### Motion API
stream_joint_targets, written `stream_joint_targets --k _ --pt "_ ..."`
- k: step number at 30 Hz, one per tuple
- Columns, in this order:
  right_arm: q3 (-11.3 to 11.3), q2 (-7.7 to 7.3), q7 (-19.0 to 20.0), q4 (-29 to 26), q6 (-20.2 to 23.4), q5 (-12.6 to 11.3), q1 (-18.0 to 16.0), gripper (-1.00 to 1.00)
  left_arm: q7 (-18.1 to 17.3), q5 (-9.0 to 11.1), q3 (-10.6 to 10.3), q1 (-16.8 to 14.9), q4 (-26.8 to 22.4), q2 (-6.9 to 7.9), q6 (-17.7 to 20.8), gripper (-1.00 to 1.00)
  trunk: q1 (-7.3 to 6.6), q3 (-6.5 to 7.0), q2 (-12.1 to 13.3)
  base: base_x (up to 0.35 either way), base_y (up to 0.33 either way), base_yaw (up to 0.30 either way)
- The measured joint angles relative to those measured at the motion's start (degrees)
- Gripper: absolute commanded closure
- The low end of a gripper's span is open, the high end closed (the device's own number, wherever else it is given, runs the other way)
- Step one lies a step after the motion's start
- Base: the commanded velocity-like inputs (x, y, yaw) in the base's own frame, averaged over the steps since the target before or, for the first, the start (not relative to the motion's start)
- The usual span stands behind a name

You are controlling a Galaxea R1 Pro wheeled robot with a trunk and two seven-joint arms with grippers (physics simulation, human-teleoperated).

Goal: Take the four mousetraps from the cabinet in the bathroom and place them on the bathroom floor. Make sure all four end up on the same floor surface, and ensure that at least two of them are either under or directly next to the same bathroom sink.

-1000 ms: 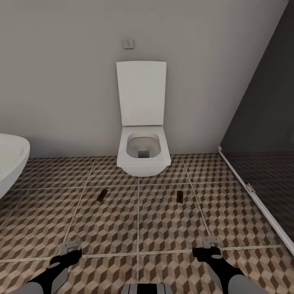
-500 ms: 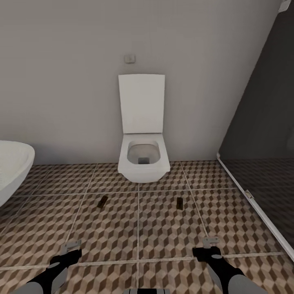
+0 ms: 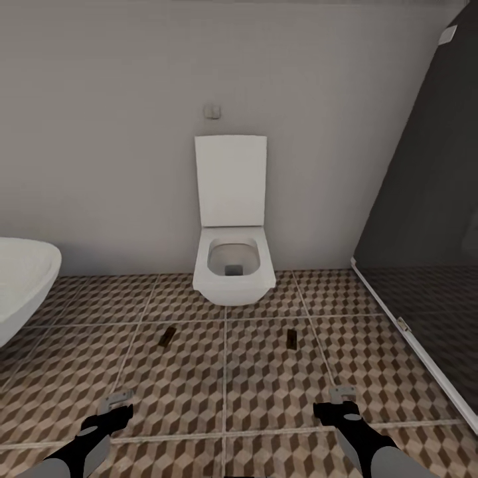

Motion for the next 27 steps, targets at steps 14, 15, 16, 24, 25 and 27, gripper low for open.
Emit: stream_joint_targets --k 14,15,16,24,25,27 --pt "0.0 0.01 0.0 0.0 -0.3 0.0 0.0 -1.0 0.0 0.0 0.0 0.0 0.0 -0.05 0.0 -1.0 -3.08 2.51 5.6 0.0 0.0 0.0" --pt "0.0 0.01 0.0 0.0 -0.4 0.0 0.0 -1.0 0.0 0.0 0.0 0.0 0.0 -0.05 0.0 -1.0 -3.29 2.69 6.0 0.0 0.0 0.0" --pt "0.1 0.02 0.1 0.0 -0.4 0.0 0.0 -1.0 0.0 0.0 0.0 0.0 0.0 -0.06 0.0 -1.0 -3.51 2.87 6.4 0.0 0.0 0.0" --pt "0.3 0.02 0.2 -0.2 -0.6 0.0 0.0 -1.0 0.0 0.0 0.0 0.0 0.0 -0.04 0.0 -1.0 -5.27 4.31 9.6 0.0 0.0 0.0" --pt "0.3 0.02 0.2 -0.2 -0.7 0.0 0.0 -1.0 0.0 0.0 0.0 0.0 0.0 -0.03 0.0 -1.0 -5.49 4.49 10.0 0.0 0.0 0.0" --pt "0.5 0.02 0.2 -0.4 -0.7 0.1 0.0 -1.0 0.0 0.0 0.0 0.0 0.0 -0.03 0.0 -1.0 -5.93 4.85 10.8 0.0 0.0 0.0"
